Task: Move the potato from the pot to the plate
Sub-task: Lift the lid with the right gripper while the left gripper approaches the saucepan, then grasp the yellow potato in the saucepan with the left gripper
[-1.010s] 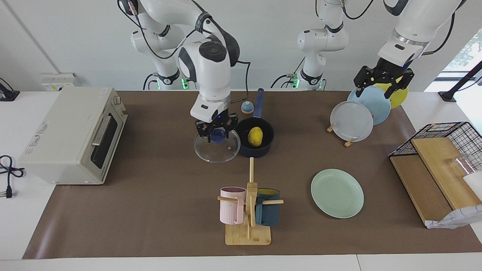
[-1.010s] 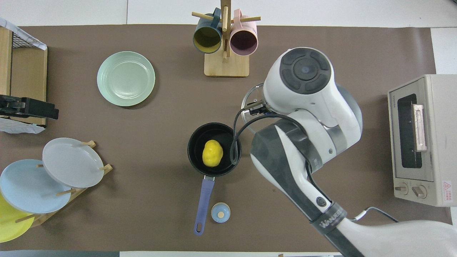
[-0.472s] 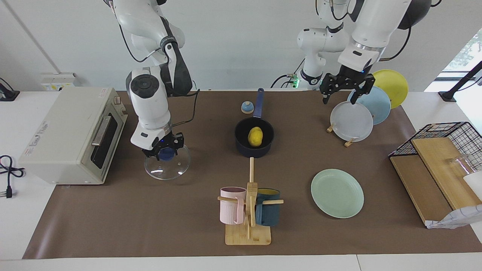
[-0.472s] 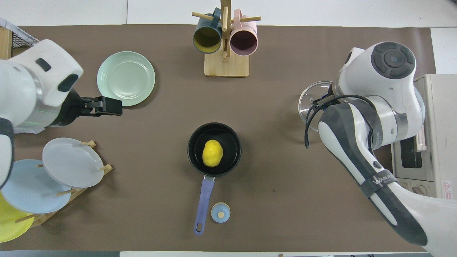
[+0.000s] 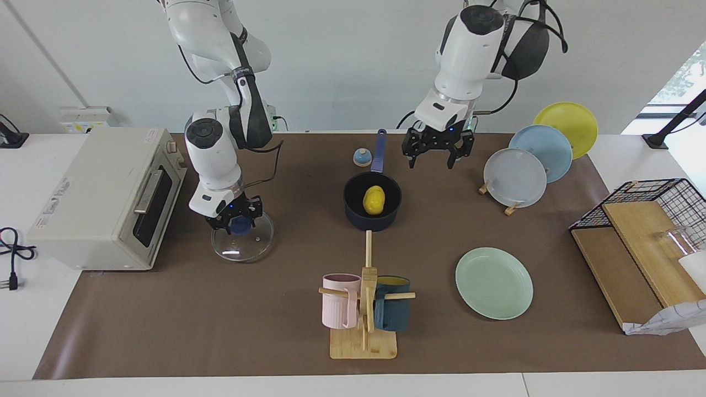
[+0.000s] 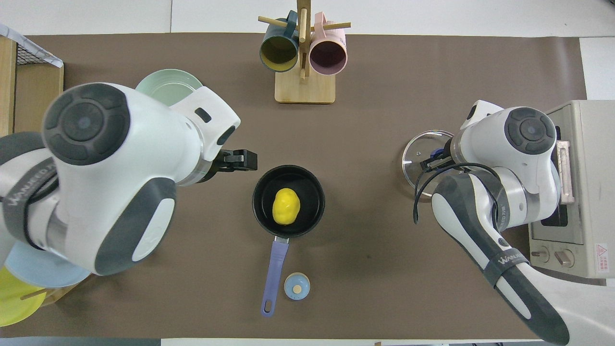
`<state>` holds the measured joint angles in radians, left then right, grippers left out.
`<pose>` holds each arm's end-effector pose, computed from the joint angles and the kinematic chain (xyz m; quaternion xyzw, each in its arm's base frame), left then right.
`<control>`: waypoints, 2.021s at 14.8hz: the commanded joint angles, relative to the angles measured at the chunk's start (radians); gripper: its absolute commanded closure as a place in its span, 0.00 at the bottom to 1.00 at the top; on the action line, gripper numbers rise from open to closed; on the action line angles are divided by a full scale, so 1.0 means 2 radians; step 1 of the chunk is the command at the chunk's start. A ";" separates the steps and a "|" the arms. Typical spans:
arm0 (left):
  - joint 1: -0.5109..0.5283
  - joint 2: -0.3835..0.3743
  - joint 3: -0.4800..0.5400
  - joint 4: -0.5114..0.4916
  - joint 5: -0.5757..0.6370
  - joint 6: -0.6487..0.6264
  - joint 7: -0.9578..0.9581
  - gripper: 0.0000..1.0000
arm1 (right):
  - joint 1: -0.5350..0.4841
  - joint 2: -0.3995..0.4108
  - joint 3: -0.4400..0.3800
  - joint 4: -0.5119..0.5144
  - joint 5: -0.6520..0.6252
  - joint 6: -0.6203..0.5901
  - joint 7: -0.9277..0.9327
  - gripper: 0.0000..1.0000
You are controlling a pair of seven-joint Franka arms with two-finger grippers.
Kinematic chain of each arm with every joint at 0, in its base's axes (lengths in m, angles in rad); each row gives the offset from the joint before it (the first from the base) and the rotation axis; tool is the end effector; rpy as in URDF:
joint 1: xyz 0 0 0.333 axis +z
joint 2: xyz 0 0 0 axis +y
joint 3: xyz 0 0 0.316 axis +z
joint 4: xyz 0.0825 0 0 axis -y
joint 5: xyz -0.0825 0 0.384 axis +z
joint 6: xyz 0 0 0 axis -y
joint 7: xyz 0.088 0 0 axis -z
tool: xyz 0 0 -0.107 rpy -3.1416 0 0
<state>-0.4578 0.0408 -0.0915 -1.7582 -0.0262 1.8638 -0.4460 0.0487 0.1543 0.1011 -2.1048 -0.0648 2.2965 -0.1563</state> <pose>0.4964 -0.3053 0.5379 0.9982 -0.0481 0.0216 0.0283 0.5650 0.0829 0.3492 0.9847 0.1724 0.0192 0.0170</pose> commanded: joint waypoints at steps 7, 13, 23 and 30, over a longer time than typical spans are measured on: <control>-0.092 0.057 0.008 -0.101 -0.002 0.146 -0.038 0.00 | -0.006 -0.014 0.002 -0.023 0.014 0.019 -0.002 0.00; -0.107 0.056 0.008 -0.134 -0.002 0.166 -0.042 0.00 | -0.007 -0.019 0.002 0.172 0.022 -0.222 0.060 0.00; -0.118 0.082 0.009 -0.143 0.001 0.195 -0.048 0.00 | -0.029 -0.043 -0.041 0.243 0.023 -0.339 0.077 0.00; -0.130 0.095 0.010 -0.142 0.008 0.202 -0.052 0.00 | -0.020 -0.063 -0.046 0.232 0.019 -0.348 0.077 0.00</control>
<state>-0.6862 0.2310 -0.0899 -2.0280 -0.0245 2.2442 -0.5282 -0.0028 0.0442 0.0134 -1.6397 -0.0359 1.6155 -0.0136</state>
